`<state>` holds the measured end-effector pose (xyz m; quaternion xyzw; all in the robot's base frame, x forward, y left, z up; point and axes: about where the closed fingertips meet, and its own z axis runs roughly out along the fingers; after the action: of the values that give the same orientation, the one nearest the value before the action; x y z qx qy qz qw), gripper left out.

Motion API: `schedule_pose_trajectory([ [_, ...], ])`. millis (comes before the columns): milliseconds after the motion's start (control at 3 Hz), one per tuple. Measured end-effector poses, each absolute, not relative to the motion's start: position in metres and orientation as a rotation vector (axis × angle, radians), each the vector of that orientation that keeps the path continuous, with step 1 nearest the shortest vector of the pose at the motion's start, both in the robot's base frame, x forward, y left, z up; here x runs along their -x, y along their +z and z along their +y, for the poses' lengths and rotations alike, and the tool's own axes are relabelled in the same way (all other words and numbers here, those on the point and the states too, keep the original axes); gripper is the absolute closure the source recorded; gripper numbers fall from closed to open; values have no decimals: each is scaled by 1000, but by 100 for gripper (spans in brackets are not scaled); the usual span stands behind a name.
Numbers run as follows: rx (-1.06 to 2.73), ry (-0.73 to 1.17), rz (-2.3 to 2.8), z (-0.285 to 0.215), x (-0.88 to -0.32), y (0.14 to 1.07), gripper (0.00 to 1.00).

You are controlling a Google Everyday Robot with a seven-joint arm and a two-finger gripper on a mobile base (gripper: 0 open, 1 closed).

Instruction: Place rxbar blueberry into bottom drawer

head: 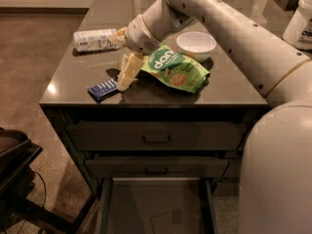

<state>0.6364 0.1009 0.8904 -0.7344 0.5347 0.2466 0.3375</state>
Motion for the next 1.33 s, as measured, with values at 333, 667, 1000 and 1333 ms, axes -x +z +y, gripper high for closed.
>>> schedule_pose_trajectory([
  [333, 1881, 645, 1407, 101, -627, 882, 0],
  [667, 1879, 702, 1408, 123, -617, 862, 0],
  [1000, 1879, 702, 1408, 123, -617, 862, 0],
  [1333, 1891, 757, 1427, 128, -617, 855, 0],
])
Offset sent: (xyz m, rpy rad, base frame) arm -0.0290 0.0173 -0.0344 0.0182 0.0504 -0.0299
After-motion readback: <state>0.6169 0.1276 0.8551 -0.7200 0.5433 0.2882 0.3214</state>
